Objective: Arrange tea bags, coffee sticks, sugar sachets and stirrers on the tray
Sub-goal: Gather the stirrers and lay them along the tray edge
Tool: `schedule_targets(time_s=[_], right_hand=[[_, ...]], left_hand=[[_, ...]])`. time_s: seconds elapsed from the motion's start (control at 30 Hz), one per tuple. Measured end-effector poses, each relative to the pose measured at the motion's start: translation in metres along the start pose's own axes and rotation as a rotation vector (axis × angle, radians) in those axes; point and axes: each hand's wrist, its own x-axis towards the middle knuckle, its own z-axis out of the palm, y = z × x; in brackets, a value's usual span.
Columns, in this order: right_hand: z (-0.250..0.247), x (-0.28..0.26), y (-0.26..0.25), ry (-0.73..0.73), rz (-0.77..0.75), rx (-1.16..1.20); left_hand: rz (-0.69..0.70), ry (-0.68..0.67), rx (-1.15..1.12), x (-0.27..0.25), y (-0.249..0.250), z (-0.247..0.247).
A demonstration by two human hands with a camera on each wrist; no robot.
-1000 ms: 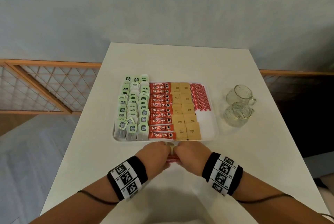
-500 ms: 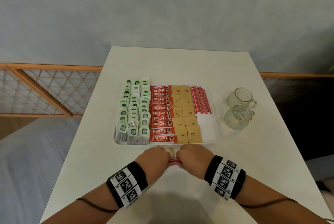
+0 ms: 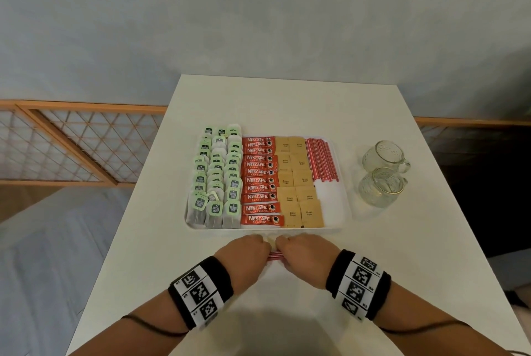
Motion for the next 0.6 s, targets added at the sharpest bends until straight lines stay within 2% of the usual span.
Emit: schedule_targets(time_s=[0.2,0.33,0.43,0.5,0.6], right_hand=[[0.005,0.001,0.006,-0.04,-0.029,0.091],[0.002,0.003,0.006,-0.036,-0.064,0.017],[0.0,0.004,0.006,-0.015,-0.089,-0.001],[-0.004,0.005,0.007,-0.017,-0.099,0.059],[-0.013,0.002,0.015,0.001,-0.088,0.272]], left_hand=[[0.066,0.044,0.019,-0.009,-0.003,0.007],[0.03,-0.022,-0.063,-0.009,0.001,0.005],[0.006,-0.006,-0.117,-0.009,0.005,0.002],[-0.001,0.019,-0.149,-0.009,0.004,-0.002],[0.001,0.053,-0.228,-0.008,-0.008,-0.007]])
